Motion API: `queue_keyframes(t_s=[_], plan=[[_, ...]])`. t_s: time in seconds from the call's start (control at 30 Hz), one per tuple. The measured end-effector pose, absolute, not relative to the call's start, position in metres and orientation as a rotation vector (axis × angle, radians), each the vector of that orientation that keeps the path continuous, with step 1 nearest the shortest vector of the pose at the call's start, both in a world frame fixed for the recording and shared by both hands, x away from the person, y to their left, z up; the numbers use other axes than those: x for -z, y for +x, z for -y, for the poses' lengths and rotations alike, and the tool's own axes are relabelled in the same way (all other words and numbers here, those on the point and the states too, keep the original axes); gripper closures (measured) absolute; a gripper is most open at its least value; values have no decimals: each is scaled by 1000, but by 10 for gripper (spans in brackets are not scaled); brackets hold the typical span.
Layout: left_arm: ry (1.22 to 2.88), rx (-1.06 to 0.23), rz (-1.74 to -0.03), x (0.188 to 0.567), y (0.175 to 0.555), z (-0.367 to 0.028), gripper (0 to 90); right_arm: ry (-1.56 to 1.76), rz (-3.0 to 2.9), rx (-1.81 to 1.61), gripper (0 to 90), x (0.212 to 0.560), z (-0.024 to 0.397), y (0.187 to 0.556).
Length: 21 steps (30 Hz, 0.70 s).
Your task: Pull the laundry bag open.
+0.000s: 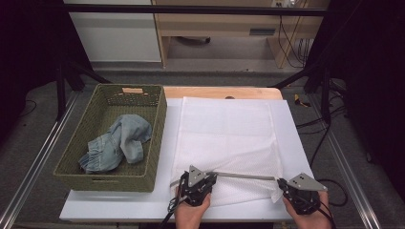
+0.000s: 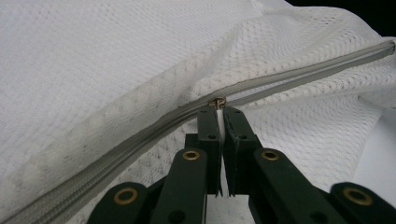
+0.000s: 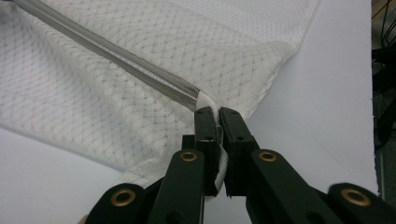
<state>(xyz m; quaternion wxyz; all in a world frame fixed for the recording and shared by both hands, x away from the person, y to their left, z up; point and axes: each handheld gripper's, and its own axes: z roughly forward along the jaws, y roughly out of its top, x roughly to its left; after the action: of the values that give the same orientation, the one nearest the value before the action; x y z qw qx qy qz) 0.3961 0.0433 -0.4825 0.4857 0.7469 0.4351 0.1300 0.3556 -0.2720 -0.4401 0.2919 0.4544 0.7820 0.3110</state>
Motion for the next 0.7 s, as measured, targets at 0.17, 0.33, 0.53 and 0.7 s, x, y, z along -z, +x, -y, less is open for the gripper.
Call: queue_keyframes(t_s=[0.17,0.33,0.53,0.7], plan=[[1809,-325,-1071,483,396,-49,864,1215,-2081,-828,867,440,272,355],[1801,-327,-1075,482,395,-54,864,1212,-2078,-827,866,440,273,355],[1796,-330,-1079,480,393,-57,864,1213,-2075,-828,866,440,273,355],[1799,-339,-1083,481,393,-58,864,1222,-2072,-829,867,440,273,355]])
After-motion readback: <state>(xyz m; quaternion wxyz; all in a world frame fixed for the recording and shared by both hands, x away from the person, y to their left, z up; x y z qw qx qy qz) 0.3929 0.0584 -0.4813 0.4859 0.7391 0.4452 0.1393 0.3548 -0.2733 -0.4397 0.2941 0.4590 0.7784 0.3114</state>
